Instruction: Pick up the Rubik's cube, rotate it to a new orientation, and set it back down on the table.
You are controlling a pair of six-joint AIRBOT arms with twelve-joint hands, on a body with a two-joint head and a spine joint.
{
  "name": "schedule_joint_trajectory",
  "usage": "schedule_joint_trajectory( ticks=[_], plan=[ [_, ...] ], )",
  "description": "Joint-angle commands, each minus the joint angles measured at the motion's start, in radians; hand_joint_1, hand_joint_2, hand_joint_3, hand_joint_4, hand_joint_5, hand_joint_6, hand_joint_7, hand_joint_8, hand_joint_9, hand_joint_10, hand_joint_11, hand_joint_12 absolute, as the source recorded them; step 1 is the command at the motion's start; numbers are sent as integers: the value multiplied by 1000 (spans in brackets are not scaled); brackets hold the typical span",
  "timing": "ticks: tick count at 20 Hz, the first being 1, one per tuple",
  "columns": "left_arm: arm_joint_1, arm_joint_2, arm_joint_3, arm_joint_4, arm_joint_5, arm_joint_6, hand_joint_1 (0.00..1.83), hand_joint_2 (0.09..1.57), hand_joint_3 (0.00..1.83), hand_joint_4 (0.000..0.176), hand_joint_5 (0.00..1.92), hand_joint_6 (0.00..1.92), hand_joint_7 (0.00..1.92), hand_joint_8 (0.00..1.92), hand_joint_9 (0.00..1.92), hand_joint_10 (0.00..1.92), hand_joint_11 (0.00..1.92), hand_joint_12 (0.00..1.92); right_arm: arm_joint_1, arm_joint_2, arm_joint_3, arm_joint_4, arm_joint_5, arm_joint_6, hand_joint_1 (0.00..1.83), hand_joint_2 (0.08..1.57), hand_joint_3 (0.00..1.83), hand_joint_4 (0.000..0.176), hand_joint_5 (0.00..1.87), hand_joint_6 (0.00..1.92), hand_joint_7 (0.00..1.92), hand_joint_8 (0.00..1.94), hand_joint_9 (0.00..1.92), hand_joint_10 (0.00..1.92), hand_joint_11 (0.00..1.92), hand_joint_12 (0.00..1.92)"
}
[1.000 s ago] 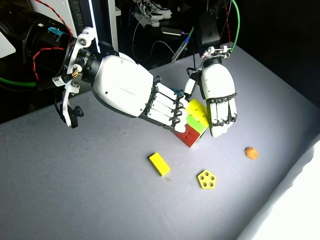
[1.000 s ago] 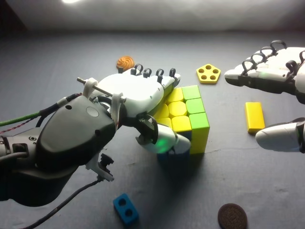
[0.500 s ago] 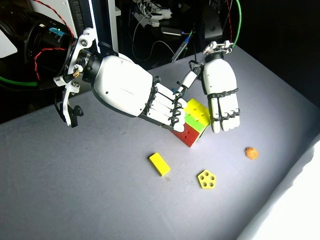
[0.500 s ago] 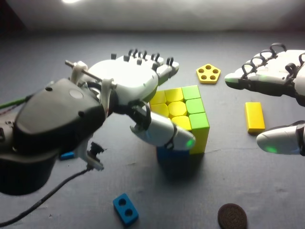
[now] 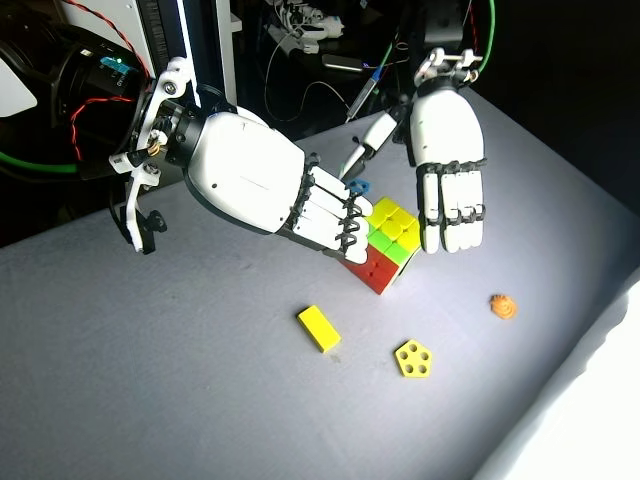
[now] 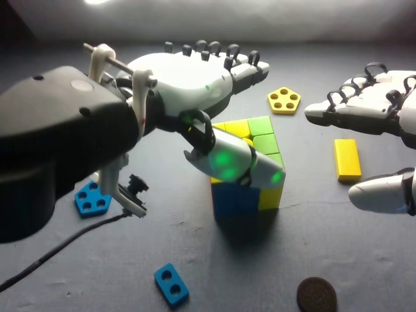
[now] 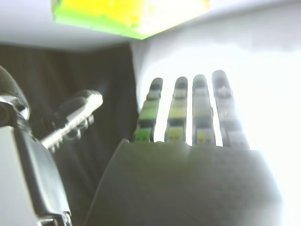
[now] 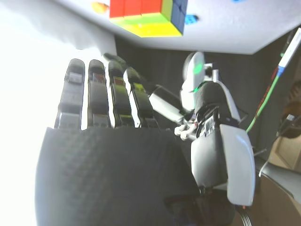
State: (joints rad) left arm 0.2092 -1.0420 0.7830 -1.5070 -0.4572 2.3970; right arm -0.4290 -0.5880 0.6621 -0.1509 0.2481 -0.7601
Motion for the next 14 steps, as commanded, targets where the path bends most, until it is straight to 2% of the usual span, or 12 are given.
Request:
schedule_joint_trajectory(
  ticks=[1, 2, 3, 4, 5, 6, 7, 8, 9, 10, 11, 14],
  plan=[
    [-26, 13, -4, -11, 29, 46, 298, 1036, 22, 37, 126, 29, 257, 38, 244, 64, 0, 821, 9, 5, -3, 9, 113, -4, 80, 1219, 0, 0, 204, 45, 344, 36, 322, 115, 0, 811],
    [-37, 20, -3, -36, 55, 71, 328, 1067, 13, 28, 303, 46, 414, 37, 386, 91, 0, 1109, 9, 5, -3, 9, 113, -6, 109, 1227, 0, 0, 273, 56, 439, 27, 356, 247, 0, 1041],
    [-45, 30, -5, -47, 79, 75, 368, 1092, 7, 18, 410, 42, 511, 32, 476, 118, 0, 1287, 9, 5, -3, 9, 113, -9, 104, 1233, 0, 0, 343, 92, 534, 38, 362, 476, 0, 1263],
    [-53, 43, -9, -52, 96, 75, 387, 1102, 5, 10, 469, 45, 557, 34, 521, 140, 0, 1382, 9, 4, -2, 9, 113, -11, 123, 1230, 0, 0, 394, 135, 606, 55, 353, 671, 0, 1395],
    [-64, 60, -17, -53, 102, 75, 393, 1139, 0, 0, 547, 36, 630, 45, 520, 377, 41, 1501, 9, 4, -2, 9, 114, -11, 134, 1236, 1, 0, 455, 235, 705, 127, 369, 904, 0, 1543],
    [-72, 72, -24, -53, 107, 77, 411, 1149, 0, 0, 609, 43, 697, 78, 473, 692, 93, 1576, 10, 4, -2, 9, 114, -11, 116, 1248, 1, 0, 452, 497, 736, 277, 387, 1110, 15, 1630],
    [-83, 79, -26, -53, 122, 89, 431, 1178, 4, 0, 696, 98, 660, 466, 458, 1034, 184, 1625, 10, 4, -2, 9, 117, -11, 144, 1261, 2, 0, 480, 854, 695, 718, 440, 1295, 76, 1761],
    [-93, 83, -24, -53, 152, 102, 420, 1211, 5, 0, 765, 197, 606, 899, 472, 1270, 261, 1652, 11, 4, -2, 9, 122, -11, 198, 1249, 0, 0, 586, 1024, 727, 1045, 502, 1486, 219, 1889],
    [-99, 85, -21, -53, 175, 104, 431, 1222, 2, 0, 729, 431, 567, 1153, 489, 1392, 306, 1662, 12, 4, -2, 9, 125, -12, 216, 1246, 0, 0, 627, 1079, 745, 1204, 535, 1588, 302, 1915],
    [-104, 85, -20, -53, 195, 105, 399, 1249, 3, 0, 642, 733, 568, 1315, 517, 1488, 339, 1702, 12, 4, -2, 9, 125, -12, 208, 1247, 0, 0, 658, 1123, 760, 1319, 558, 1651, 359, 1920],
    [-108, 85, -21, -55, 206, 105, 367, 1270, 3, 0, 637, 873, 627, 1314, 570, 1491, 383, 1721, 12, 3, -2, 9, 125, -12, 174, 1253, 2, 0, 693, 1171, 775, 1363, 584, 1658, 369, 1921],
    [-133, 85, -21, -47, 215, 105, 325, 1300, 4, 0, 659, 973, 684, 1398, 626, 1571, 417, 1808, 10, 2, -2, 8, 125, -15, 167, 1256, 1, 0, 762, 1182, 834, 1343, 645, 1633, 428, 1921]
  ],
)
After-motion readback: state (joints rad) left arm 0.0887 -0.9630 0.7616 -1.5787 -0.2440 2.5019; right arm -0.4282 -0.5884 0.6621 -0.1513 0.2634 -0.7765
